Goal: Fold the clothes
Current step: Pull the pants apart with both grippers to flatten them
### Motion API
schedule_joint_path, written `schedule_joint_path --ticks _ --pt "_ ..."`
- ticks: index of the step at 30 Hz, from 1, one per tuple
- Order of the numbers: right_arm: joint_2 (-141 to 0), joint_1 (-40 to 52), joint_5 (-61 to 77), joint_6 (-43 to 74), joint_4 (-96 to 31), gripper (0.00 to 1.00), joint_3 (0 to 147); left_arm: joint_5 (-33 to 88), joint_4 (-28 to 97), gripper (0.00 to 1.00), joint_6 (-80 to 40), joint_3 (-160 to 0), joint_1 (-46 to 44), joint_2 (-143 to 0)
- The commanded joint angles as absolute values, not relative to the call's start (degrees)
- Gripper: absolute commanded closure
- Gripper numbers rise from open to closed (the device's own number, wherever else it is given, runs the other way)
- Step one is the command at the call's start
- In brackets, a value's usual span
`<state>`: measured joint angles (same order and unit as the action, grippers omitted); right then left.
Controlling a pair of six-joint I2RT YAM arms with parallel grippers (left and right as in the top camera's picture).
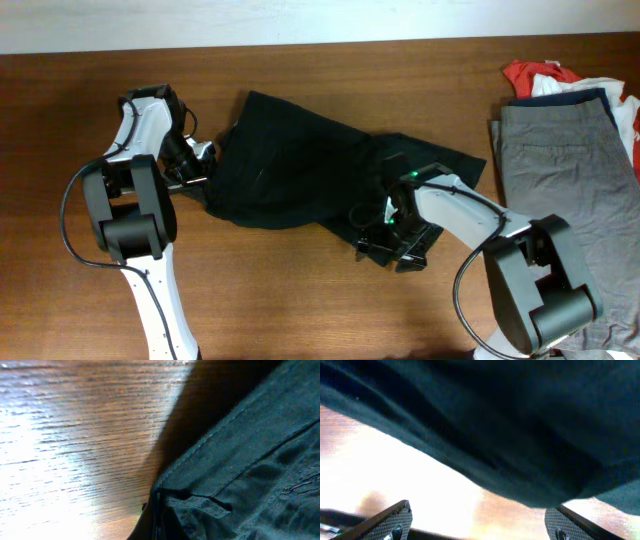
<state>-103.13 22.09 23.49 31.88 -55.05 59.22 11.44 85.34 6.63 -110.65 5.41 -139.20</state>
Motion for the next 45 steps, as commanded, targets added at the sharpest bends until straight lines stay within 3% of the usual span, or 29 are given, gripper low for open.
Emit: schedule_joint_path --ticks 1,6,9,11,13,15,16,24,32,38,45 --pt "-103.4 22.9 13.0 35.8 -54.1 0.14 59.0 12.7 85.3 1.0 6.9 -110.0 5.0 -139.8" --pt "-104.7 22.9 11.3 35.9 -48.0 0.19 59.0 12.7 85.3 1.0 6.9 -110.0 5.0 -139.8" --pt "-104.7 22.9 11.3 35.9 -47.7 0.42 59.0 12.7 85.3 1.0 6.9 -110.0 5.0 -139.8" --pt "-104.7 22.9 11.4 36.1 -47.5 0.66 59.0 12.7 85.8 1.0 6.9 -110.0 5.0 -139.8" --pt "-104.6 22.7 11.3 36.1 -48.6 0.81 59.4 12.7 86.7 1.0 6.9 -110.0 5.0 -139.8" --pt "-104.5 21.8 11.3 35.7 -53.1 0.86 62.3 12.7 90.1 1.0 6.9 -111.4 5.0 -139.7" --pt "-104.5 21.3 11.3 34.3 -55.7 0.96 64.7 12.7 91.7 1.0 6.9 -112.6 5.0 -139.7" --pt "-100.8 13.3 5.5 28.6 -78.1 0.96 88.8 12.7 96.7 1.0 2.2 -122.0 5.0 -132.4" --pt "-100.7 9.0 4.6 22.3 -92.5 0.96 115.3 14.2 96.7 1.0 -0.8 -134.6 5.0 -113.4" --pt "-96.9 9.0 4.4 21.2 -96.2 0.96 123.1 4.5 96.4 1.0 -9.8 -135.7 5.0 -96.7" --pt "-99.4 9.0 4.2 18.2 -87.0 0.96 125.3 -0.9 90.1 1.0 -9.8 -135.7 5.0 -101.9"
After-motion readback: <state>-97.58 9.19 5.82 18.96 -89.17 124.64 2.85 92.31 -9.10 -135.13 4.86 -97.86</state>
